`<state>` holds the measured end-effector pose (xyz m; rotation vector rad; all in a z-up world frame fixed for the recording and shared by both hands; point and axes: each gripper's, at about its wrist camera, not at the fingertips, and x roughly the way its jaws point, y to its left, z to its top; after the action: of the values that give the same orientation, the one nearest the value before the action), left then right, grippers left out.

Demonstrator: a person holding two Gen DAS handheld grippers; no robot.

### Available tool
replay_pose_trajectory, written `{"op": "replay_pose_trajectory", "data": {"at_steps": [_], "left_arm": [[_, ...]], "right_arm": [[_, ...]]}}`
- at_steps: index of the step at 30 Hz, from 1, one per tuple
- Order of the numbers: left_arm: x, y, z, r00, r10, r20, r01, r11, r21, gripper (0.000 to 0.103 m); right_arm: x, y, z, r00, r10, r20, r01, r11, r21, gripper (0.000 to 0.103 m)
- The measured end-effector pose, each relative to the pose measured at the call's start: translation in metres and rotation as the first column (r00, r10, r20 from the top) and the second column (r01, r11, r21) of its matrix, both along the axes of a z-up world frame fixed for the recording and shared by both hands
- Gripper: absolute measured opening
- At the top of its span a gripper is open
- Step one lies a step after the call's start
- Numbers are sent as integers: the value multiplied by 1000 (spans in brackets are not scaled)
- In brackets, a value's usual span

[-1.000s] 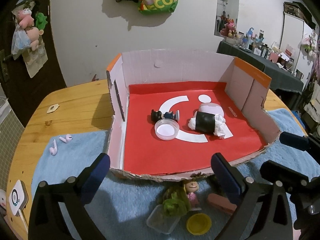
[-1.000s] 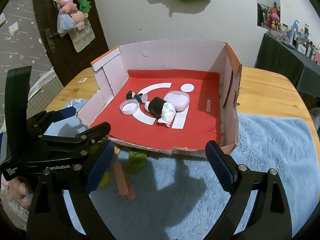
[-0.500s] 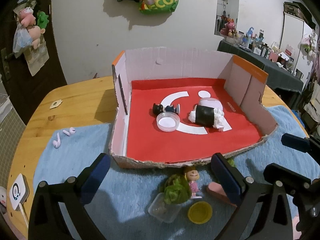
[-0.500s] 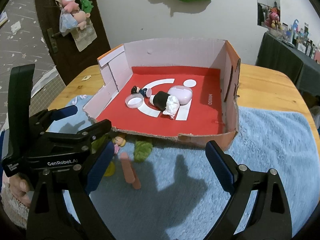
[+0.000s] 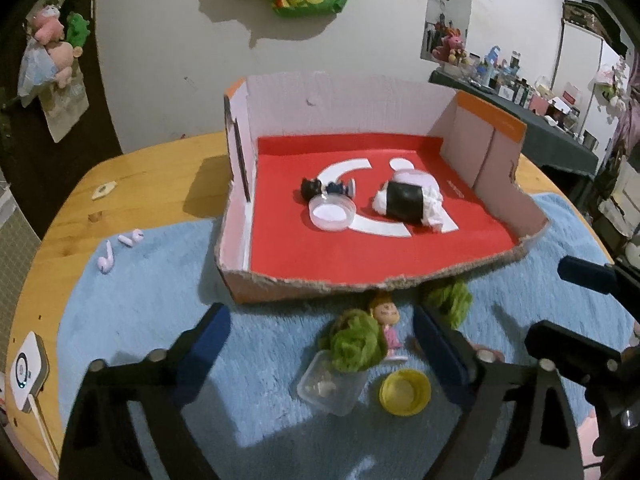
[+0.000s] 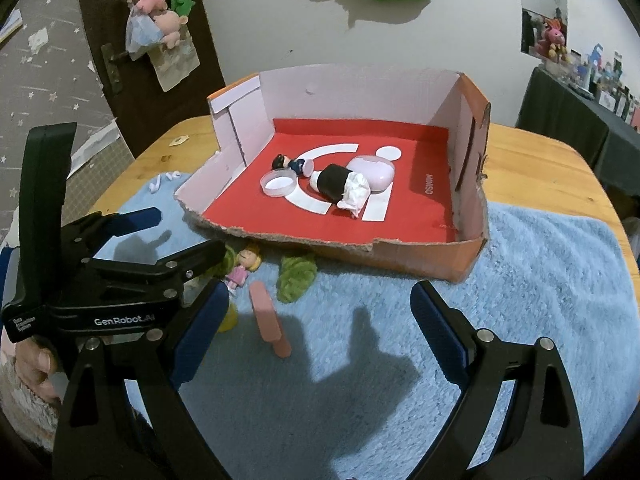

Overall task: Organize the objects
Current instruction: 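Withdraw both open tools out of the box back over the towel, then close the right tool on a green fuzzy ball while the left tool grasps the clear square box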

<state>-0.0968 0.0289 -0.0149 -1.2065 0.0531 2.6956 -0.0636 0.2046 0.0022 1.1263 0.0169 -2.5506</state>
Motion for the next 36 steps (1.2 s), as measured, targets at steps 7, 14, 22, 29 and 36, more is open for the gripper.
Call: {"op": "replay_pose_trajectory", "data": {"at_steps": [7, 14, 22, 29, 36], "left_arm": [[5, -4, -11, 999, -34, 36, 33, 999, 14, 69], [14, -6, -15, 997, -61, 47, 60, 998, 19, 60], [20, -7, -25, 994, -76, 76, 75, 997, 17, 52], [20, -10, -28, 994, -74, 84, 72, 997, 26, 52], [18, -8, -29, 994, -75, 83, 74, 997, 18, 46]], "right_arm": [[4, -8, -7, 1000, 27, 13, -28, 999, 22, 70], [9, -19, -16, 997, 72, 31, -73, 997, 38, 52], [10, -30, -26, 992, 116, 51, -118, 992, 41, 40], [0, -24, -27, 993, 96, 70, -94, 995, -40, 40], [-20, -15, -29, 994, 51, 93, -41, 993, -109, 40]]}}
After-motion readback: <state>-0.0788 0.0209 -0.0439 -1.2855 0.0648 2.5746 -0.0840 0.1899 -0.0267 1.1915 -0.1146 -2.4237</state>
